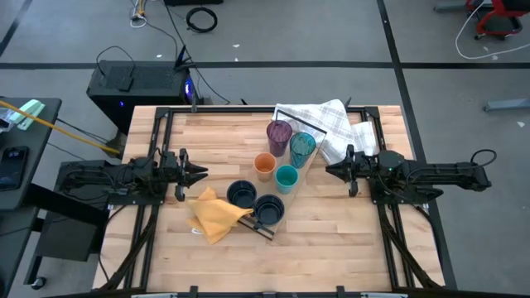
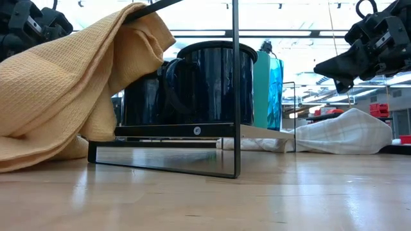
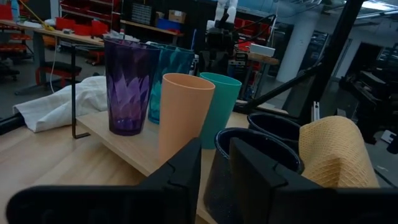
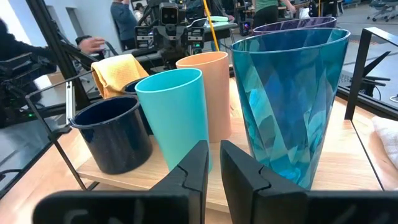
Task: Stack small to large cups/mugs on shelf
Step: Return to Home Position
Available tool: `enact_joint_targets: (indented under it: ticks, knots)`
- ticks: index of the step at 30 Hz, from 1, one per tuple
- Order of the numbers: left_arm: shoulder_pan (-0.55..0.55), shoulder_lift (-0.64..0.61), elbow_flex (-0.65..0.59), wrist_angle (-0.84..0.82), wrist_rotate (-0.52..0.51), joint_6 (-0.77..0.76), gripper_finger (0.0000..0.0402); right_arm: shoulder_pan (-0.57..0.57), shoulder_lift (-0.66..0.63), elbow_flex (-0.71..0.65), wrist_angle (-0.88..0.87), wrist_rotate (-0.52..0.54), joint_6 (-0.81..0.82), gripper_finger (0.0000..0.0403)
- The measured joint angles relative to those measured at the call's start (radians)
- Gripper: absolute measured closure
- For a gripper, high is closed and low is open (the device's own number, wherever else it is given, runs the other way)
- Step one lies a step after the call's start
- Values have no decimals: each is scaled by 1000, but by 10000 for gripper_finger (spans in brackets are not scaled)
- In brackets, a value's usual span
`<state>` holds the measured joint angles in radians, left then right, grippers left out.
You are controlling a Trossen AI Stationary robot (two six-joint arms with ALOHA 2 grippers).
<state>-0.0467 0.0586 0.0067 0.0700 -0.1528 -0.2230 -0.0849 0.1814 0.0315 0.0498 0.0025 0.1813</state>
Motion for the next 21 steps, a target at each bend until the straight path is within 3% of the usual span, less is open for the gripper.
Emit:
enact_joint_targets:
  ticks: [21]
  knots:
    - [0,0,0,0,0,0,308,0,0,0,0,0,0,354]
